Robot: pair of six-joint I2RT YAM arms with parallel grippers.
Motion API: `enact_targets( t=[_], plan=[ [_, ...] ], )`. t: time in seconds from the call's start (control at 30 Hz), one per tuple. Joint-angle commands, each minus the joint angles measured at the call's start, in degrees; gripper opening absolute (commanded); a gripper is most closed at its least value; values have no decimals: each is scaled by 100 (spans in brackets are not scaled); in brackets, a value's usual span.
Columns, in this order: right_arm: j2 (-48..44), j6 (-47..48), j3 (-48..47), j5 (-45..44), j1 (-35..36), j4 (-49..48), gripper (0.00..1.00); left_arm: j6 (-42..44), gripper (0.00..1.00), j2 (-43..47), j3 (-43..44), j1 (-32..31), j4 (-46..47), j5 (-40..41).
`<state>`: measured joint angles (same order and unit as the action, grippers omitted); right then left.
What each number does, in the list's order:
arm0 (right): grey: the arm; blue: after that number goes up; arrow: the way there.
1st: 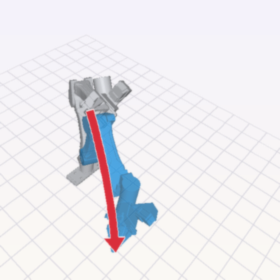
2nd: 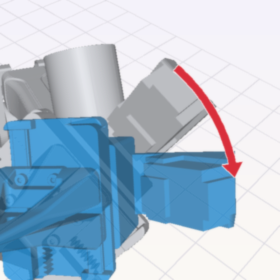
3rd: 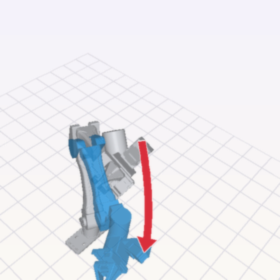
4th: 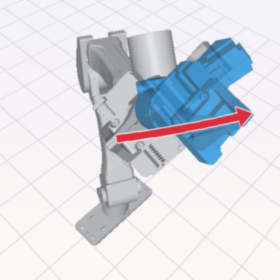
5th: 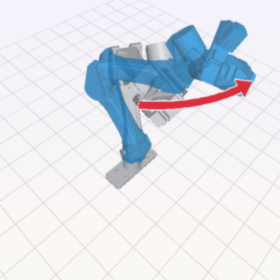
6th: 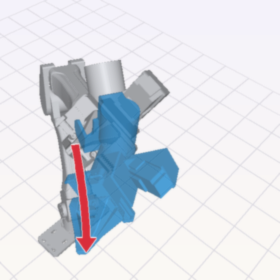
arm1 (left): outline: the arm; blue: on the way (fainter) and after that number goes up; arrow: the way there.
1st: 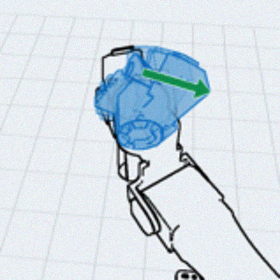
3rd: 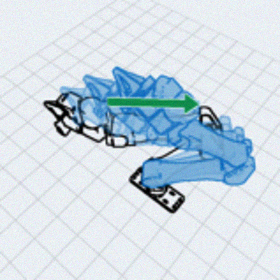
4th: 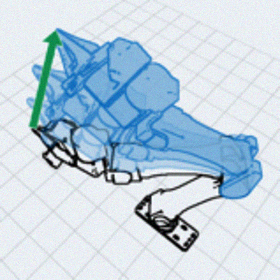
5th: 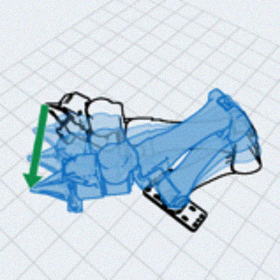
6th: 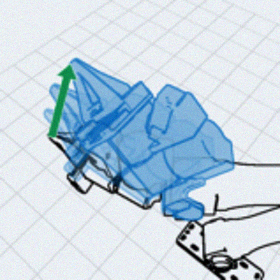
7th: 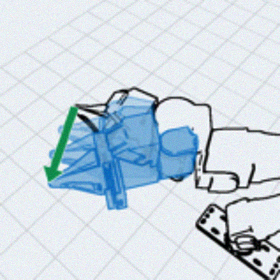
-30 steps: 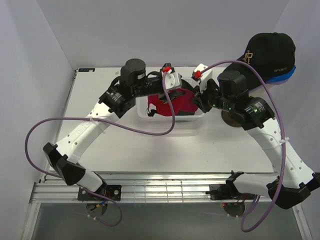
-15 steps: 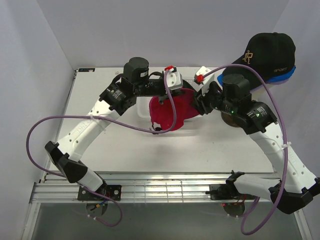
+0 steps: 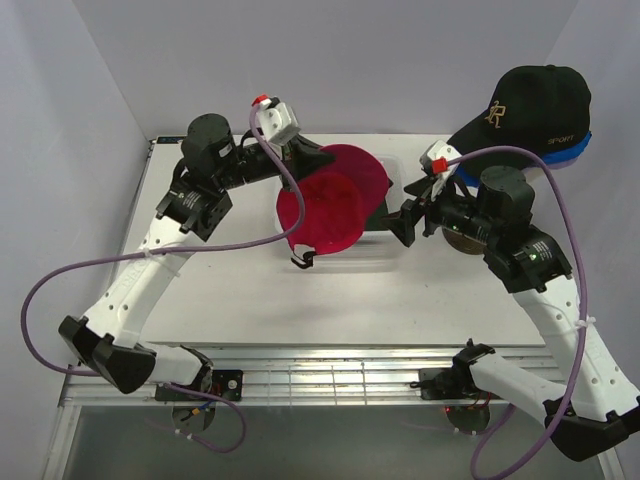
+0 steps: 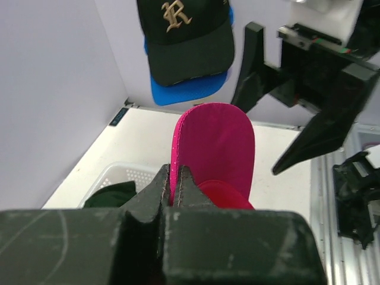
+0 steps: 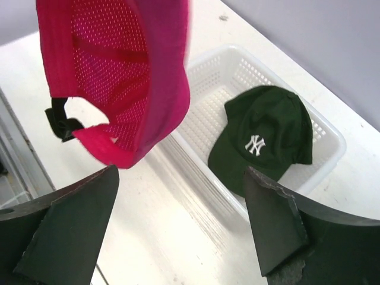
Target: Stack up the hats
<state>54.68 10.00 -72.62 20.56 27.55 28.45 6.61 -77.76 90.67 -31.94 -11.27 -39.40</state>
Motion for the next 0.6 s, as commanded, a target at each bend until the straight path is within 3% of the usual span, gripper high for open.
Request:
enact_targets(
  t=[0.0,0.17,0.3,0.4,0.43,0.5,0.53,0.57],
  plan=[
    [-80,-323,-296,1028,-118,-778,89,-880,0,463,-208,48,739,-665],
    [104,-928,-340,1346,-118,-1464,98,-1065,0,560,-462,39,1065,-876],
    [456,-956,-805,1469,-118,-1403,77,-1127,0,595,-699,48,1346,-851],
    [527,-1184,-886,1320,-118,-1491,54,-1206,0,630,-779,39,1461,-868],
    [527,-1193,-859,1285,-118,-1509,41,-1223,0,621,-771,48,1469,-885],
    [535,-1220,-824,1302,-110,-1561,25,-1250,0,621,-770,48,1487,-877],
    [570,-1202,-859,1302,-118,-1535,9,-1250,0,621,-762,48,1487,-877],
    [597,-1176,-903,1258,-118,-1405,8,-1241,0,621,-762,48,1470,-868]
  ],
)
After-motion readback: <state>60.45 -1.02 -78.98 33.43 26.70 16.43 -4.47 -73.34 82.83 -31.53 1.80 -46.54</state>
